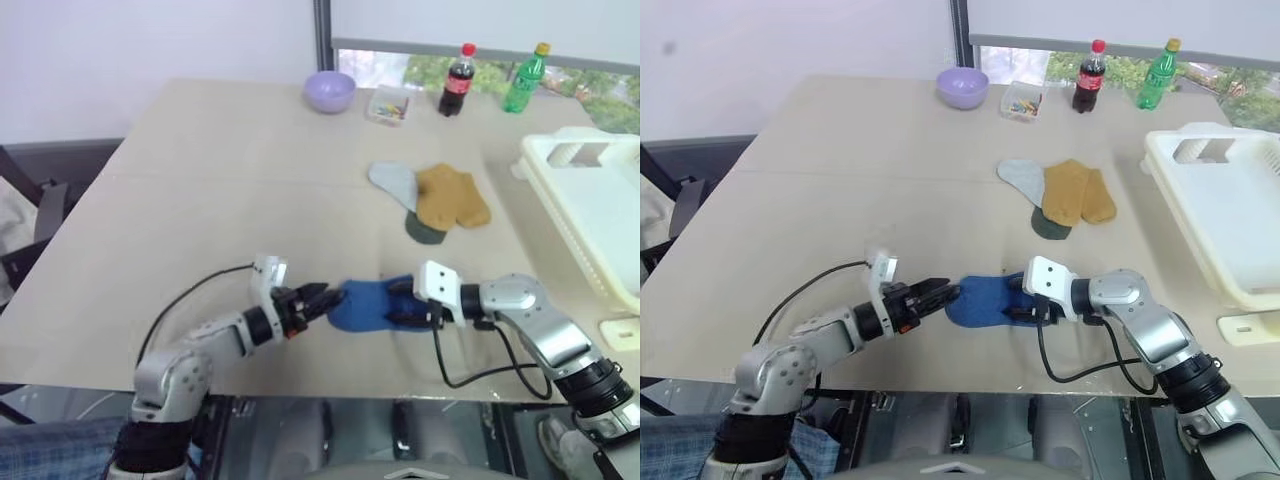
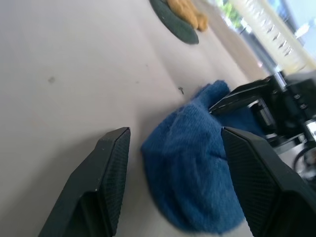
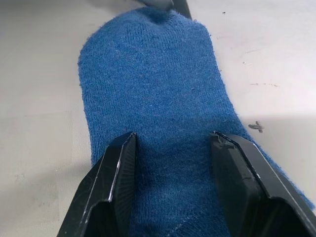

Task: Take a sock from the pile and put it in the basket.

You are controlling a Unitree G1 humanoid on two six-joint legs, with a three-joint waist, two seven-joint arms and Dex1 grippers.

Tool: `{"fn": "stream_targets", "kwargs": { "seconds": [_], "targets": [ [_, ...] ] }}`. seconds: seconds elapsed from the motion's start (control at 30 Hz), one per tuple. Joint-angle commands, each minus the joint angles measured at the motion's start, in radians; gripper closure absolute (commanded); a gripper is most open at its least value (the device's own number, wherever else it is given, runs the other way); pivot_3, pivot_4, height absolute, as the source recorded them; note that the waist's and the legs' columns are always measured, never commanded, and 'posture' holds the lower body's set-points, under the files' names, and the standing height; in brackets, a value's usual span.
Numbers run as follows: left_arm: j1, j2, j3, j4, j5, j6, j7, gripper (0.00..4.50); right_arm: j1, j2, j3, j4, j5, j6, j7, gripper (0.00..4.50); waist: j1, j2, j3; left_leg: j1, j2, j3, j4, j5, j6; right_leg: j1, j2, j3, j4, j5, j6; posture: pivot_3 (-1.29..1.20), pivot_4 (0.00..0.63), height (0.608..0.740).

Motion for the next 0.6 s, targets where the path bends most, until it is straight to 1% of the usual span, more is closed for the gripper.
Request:
{"fn": "stream_targets", "kwargs": {
  "seconds": [0.03,0.1,0.2,0.3,0.43,0.6],
  "targets": [
    [-0.021,0.007,-0.091,0.026,-0.007,0.09,-0.046,1.37,0.035,-0.005,0.021,0.007,-0.041,0.032,-0.009,2.07,0.003,0.0,-0.001,0.001,0.0,-0.001,0.0,0.0,0.0,0.001,0.0,0.0,0.0,0.0,0.0,0.0,0.15,0.73],
    [-0.034,0.016,-0.099,0.027,-0.037,0.128,-0.086,1.37,0.041,-0.004,0.021,0.0,-0.043,0.035,-0.013,2.07,0.005,0.001,-0.001,0.003,0.0,-0.001,0.0,0.0,0.0,0.003,0.0,0.0,0.0,-0.001,0.002,0.0,0.15,0.73],
    [-0.059,0.06,-0.137,0.026,-0.066,0.19,-0.174,1.37,0.048,0.002,0.021,-0.011,-0.046,0.042,-0.026,2.07,0.005,0.001,-0.001,0.004,0.0,-0.001,0.0,0.0,0.0,0.003,0.0,0.0,0.0,-0.002,0.003,0.0,0.15,0.73],
    [-0.076,0.07,-0.161,0.036,-0.075,0.215,-0.217,1.37,0.049,0.011,0.02,-0.018,-0.048,0.049,-0.036,2.07,0.006,0.001,-0.001,0.004,0.001,-0.001,-0.001,0.0,0.0,0.002,0.0,0.0,0.0,-0.002,0.003,0.0,0.15,0.73],
    [-0.125,-0.004,-0.1,0.114,-0.111,0.217,-0.205,1.37,0.06,0.011,0.019,-0.027,-0.055,0.051,-0.039,2.07,0.007,0.001,-0.001,0.004,0.001,-0.002,-0.001,0.0,0.0,0.002,0.0,0.0,0.0,-0.002,0.003,0.0,0.15,0.73],
    [-0.152,-0.048,-0.059,0.147,-0.106,0.188,-0.2,1.37,0.062,0.014,0.015,-0.03,-0.063,0.054,-0.045,2.07,0.006,0.001,-0.001,0.003,0.001,-0.003,-0.001,0.0,0.0,0.002,0.0,-0.001,0.0,-0.002,0.003,0.0,0.15,0.73]
  ]
}}
